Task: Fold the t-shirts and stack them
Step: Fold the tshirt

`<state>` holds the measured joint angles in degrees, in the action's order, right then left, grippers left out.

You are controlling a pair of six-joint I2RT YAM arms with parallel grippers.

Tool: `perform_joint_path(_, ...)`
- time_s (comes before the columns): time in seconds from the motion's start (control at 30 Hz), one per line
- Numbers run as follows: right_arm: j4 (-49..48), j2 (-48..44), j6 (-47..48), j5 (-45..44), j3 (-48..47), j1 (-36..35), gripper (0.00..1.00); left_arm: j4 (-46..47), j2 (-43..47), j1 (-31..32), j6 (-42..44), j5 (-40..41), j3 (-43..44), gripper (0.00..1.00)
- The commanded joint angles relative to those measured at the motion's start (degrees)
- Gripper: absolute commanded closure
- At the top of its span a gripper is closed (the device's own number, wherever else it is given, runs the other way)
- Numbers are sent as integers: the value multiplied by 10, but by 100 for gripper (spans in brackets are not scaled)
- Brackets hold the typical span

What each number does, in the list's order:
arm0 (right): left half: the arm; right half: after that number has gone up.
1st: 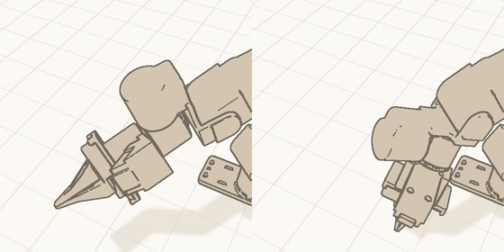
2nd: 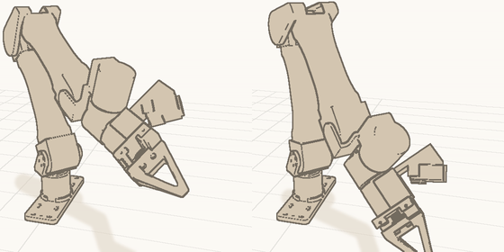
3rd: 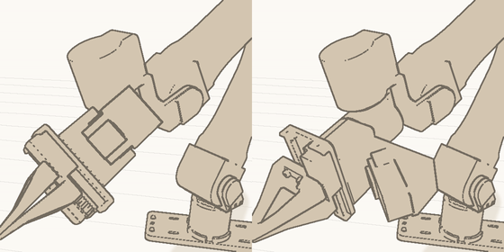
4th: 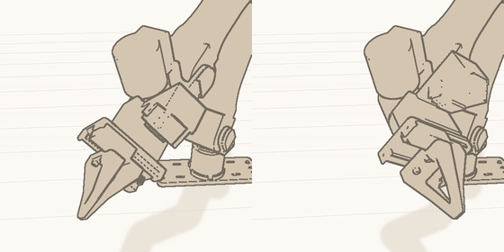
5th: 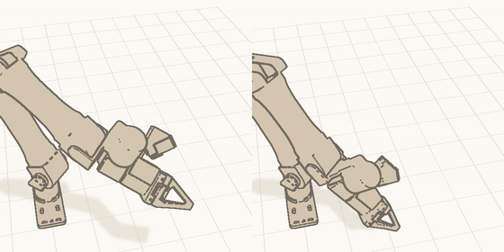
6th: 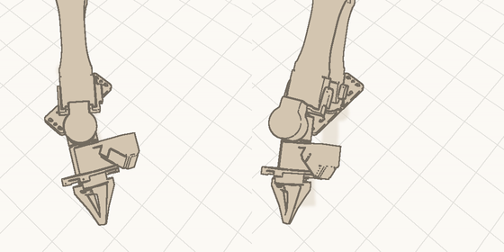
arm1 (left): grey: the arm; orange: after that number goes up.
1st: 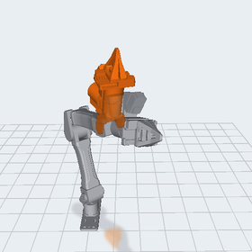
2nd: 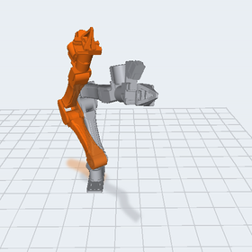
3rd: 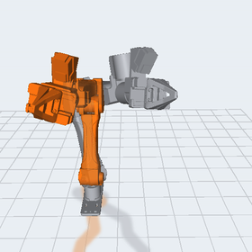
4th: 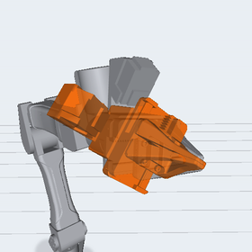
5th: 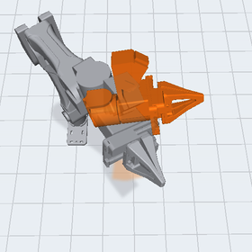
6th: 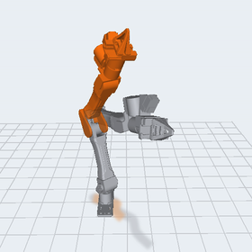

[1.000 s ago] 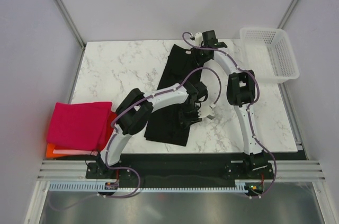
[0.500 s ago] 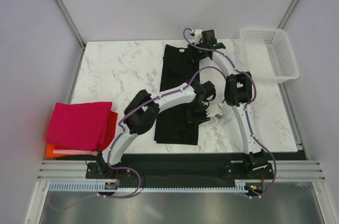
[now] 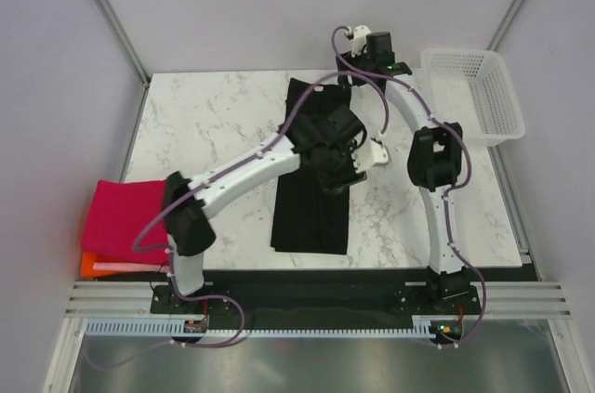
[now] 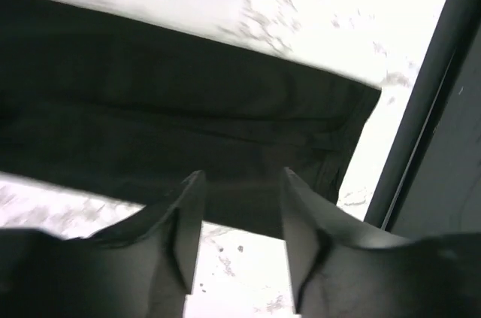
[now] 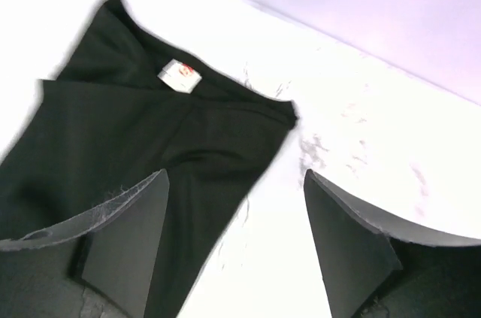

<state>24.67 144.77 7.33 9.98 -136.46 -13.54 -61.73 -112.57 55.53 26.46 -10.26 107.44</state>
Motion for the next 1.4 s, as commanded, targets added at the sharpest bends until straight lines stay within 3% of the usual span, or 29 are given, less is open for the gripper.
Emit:
perform_joint_path(0.0, -66, -193, -33, 0, 92, 13, 19, 40, 128, -48, -126, 101, -6, 45)
perform_joint_path(0.17, 39, -328, -156, 85, 296, 31, 22, 25, 200, -199, -303, -46, -109, 47)
perform_joint_path(0.3, 49, -434, -198, 172, 561, 40, 30, 43, 233, -329, -372, -155, -231, 48)
perform_joint_path(0.43, 45, -516, -236, 255, 715, 40, 32, 116, 282, -379, -440, -200, -398, 49)
perform_joint_path(0.6, 12, -556, -320, 299, 868, 34, 32, 180, 296, -382, -518, -208, -512, 48)
perform_joint_path(0.87, 1, -606, -392, 326, 989, -58, 32, 231, 268, -381, -559, -245, -627, 46)
perform_joint_path(1.0, -8, -596, -409, 311, 1027, -69, 32, 254, 243, -381, -571, -248, -647, 49)
perform_joint_path(1.13, -8, -569, -424, 289, 1026, -76, 32, 269, 217, -376, -581, -240, -642, 52)
perform_joint_path(1.37, -39, -517, -454, 272, 993, -88, 34, 302, 192, -346, -597, -224, -645, 49)
